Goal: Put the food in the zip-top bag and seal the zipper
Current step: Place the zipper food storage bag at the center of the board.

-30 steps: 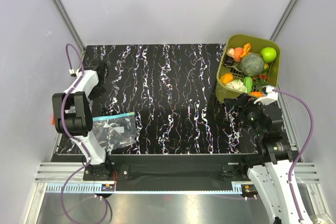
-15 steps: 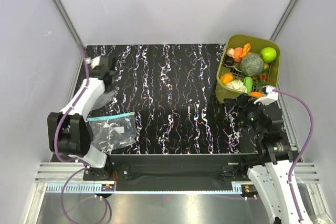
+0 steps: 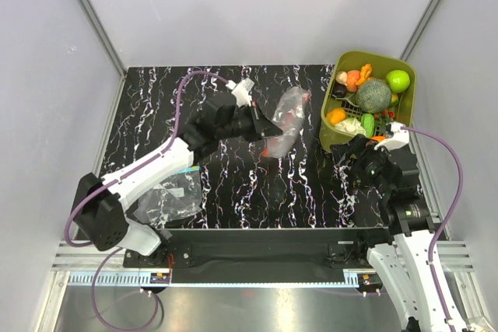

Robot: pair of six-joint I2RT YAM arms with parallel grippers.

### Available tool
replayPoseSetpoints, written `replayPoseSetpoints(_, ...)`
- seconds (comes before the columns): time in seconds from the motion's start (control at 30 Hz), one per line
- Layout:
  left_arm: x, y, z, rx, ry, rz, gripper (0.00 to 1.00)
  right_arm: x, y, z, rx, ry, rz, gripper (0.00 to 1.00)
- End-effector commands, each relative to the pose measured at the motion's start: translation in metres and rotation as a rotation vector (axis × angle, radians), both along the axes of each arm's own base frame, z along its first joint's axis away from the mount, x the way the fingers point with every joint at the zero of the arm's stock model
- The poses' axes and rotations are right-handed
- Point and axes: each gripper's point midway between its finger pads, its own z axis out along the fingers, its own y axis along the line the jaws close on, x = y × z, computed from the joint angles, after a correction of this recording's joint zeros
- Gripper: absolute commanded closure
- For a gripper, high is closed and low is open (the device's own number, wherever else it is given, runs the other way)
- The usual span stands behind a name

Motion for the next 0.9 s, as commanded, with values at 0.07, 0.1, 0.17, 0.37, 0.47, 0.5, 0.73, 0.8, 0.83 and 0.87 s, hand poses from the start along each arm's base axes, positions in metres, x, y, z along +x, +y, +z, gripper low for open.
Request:
replayPoseSetpoints(0.07,-0.059,-0.013,0.092,-0.577,0.063,-0.259,1.00,-0.006,-0.007,0.033,-0.044,-0.076,-0.012,0.00)
replayPoseSetpoints(0.1,-0.056,-0.008,0.086,-0.593,0.090,-0.245,1.00,-0.006,-0.007,0.031,-0.045,-0.067,-0.009,0.00)
replayPoseSetpoints(0.17,-0.054,0.001,0.063,-0.601,0.144,-0.228,0.88,-0.006,-0.005,0.027,-0.038,-0.047,-0.003,0.00)
replayPoseSetpoints(0.37,-0.007,0.058,-0.058,-0.356,0.341,0.045,0.01,-0.004,0.002,0.018,-0.009,-0.002,0.023,0.00)
replayPoseSetpoints(0.47,0.011,0.099,-0.086,-0.166,0.298,0.185,0.01,-0.004,0.007,0.016,0.001,0.006,0.045,0.00)
replayPoseSetpoints(0.5,0.020,0.109,-0.069,-0.116,0.195,0.198,0.01,-0.003,0.008,0.015,0.001,0.010,0.051,0.00)
replayPoseSetpoints(0.73,0.018,0.137,-0.030,0.287,-0.063,0.334,0.01,0.001,0.015,-0.001,0.004,0.076,0.090,0.00)
replayPoseSetpoints(0.8,0.012,0.121,-0.039,0.372,-0.080,0.302,0.01,0.001,0.017,-0.005,0.019,0.099,0.092,0.01)
replayPoseSetpoints(0.83,0.009,0.116,-0.043,0.396,-0.079,0.283,0.01,0.002,0.018,-0.010,0.022,0.125,0.095,0.02)
replayPoseSetpoints(0.87,0.007,0.109,-0.044,0.414,-0.093,0.262,0.01,0.003,0.018,-0.014,0.026,0.143,0.093,0.03)
